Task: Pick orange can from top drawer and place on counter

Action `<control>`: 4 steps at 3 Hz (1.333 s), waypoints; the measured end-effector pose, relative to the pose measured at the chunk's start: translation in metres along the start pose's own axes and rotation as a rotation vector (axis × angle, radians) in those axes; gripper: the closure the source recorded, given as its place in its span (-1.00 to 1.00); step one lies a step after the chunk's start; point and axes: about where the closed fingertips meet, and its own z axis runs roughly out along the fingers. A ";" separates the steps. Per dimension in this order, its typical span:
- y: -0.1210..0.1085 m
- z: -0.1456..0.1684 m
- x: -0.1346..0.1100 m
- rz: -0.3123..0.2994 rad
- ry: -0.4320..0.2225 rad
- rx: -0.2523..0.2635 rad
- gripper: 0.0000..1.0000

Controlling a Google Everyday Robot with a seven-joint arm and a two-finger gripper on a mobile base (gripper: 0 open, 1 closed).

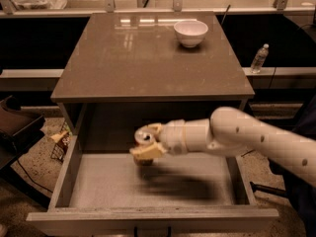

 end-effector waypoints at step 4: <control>-0.069 -0.070 -0.217 0.074 -0.047 -0.054 1.00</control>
Offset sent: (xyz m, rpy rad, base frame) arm 0.0207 -0.0180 0.2050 0.0961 0.1667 0.0704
